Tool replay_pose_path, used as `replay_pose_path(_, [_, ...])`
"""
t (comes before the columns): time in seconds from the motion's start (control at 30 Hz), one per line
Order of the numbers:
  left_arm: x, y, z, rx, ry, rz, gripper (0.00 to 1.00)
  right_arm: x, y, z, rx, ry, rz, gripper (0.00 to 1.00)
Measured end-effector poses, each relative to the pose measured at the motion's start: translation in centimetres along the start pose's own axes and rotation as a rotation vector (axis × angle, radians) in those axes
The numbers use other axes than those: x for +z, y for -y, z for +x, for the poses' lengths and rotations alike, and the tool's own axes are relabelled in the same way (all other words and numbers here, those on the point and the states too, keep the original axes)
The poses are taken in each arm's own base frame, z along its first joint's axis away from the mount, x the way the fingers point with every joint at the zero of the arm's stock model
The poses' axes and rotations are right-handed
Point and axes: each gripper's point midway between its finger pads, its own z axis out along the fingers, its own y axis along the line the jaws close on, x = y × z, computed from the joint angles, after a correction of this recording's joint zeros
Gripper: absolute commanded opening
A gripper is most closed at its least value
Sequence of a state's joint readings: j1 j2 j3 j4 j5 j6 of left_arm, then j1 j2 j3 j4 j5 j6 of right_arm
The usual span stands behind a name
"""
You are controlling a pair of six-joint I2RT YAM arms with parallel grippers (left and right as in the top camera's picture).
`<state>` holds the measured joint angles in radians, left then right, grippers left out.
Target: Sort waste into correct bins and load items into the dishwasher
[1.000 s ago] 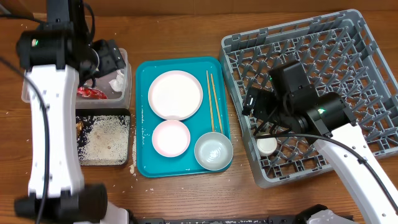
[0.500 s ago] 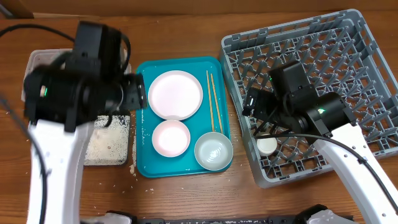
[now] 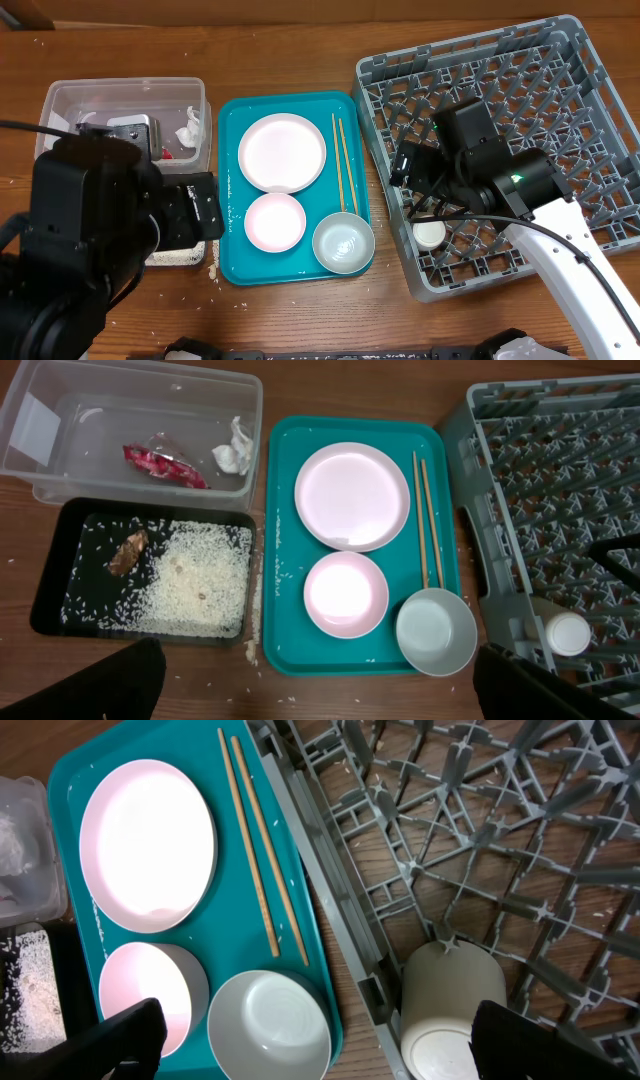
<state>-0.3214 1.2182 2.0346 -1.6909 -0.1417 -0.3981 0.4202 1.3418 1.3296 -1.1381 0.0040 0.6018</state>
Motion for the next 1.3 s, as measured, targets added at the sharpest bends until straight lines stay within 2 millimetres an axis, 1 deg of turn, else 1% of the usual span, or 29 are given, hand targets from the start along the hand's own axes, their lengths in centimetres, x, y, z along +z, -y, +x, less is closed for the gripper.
replay_pose_path(0.17, [0.3,0.1,-0.1,0.008,-0.007,-0.003,1.0,0.0,0.0,0.0,0.0,0.0,0.0,1.0])
replay_pose_path(0.23, [0.1,0.0,-0.6,0.006,0.024,-0.01,1.0,0.0,0.0,0.0,0.0,0.0,0.0,1.0])
replay_pose_path(0.3, [-0.2,-0.1,-1.7,-0.013,0.102,-0.002,1.0,0.0,0.0,0.0,0.0,0.0,0.0,1.0])
replay_pose_path(0.37, [-0.7,-0.8,-2.3,-0.041,0.186,0.001,1.0,0.0,0.0,0.0,-0.001,0.0,0.0,1.0])
replay_pose_path(0.4, [-0.8,-1.6,-1.9,-0.066,0.236,-0.005,1.0,0.0,0.0,0.0,0.0,0.0,-0.001,1.0])
replay_pose_path(0.47, [-0.9,-2.5,-1.8,-0.1,0.332,0.002,1.0,0.0,0.0,0.0,0.0,0.001,0.0,1.0])
replay_pose_path(0.5, [-0.6,-2.9,-1.5,-0.107,0.359,-0.001,1.0,0.0,0.0,0.0,-0.001,0.0,-0.001,1.0])
replay_pose_path(0.53, [-0.2,-3.4,-1.1,-0.109,0.426,0.005,1.0,0.0,0.0,0.0,0.0,-0.001,0.0,1.0])
replay_pose_path(0.6, [0.6,-3.4,-0.9,-0.076,0.513,0.033,1.0,0.0,0.0,0.0,-0.001,-0.001,0.001,1.0])
replay_pose_path(0.63, [1.3,-3.5,-0.5,-0.053,0.532,0.039,1.0,0.0,0.0,0.0,-0.001,0.0,0.001,1.0])
replay_pose_path(0.67, [2.8,-3.4,0.6,-0.006,0.558,0.059,1.0,0.0,0.0,0.0,-0.001,-0.001,0.0,1.0])
replay_pose_path(0.73, [4.1,-3.1,1.3,0.039,0.62,0.097,1.0,0.0,0.0,0.0,-0.001,0.0,0.0,1.0])
replay_pose_path(0.8, [6.0,-2.9,3.0,0.078,0.645,0.129,1.0,0.0,0.0,0.0,-0.001,0.0,0.0,1.0])
replay_pose_path(0.93, [8.3,-2.3,4.5,0.122,0.733,0.188,1.0,0.0,0.0,0.0,-0.001,0.001,0.0,1.0])
replay_pose_path(1.13, [11.8,-2.2,7.3,0.15,0.804,0.234,1.0,0.0,0.0,0.0,0.0,0.0,0.0,1.0])
replay_pose_path(1.2, [13.5,-2.5,8.7,0.158,0.804,0.238,1.0,0.0,0.0,0.0,-0.001,0.0,0.0,1.0])
replay_pose_path(1.3, [14.7,-2.6,9.5,0.164,0.807,0.24,1.0,0.0,0.0,0.0,-0.001,0.0,0.0,1.0])
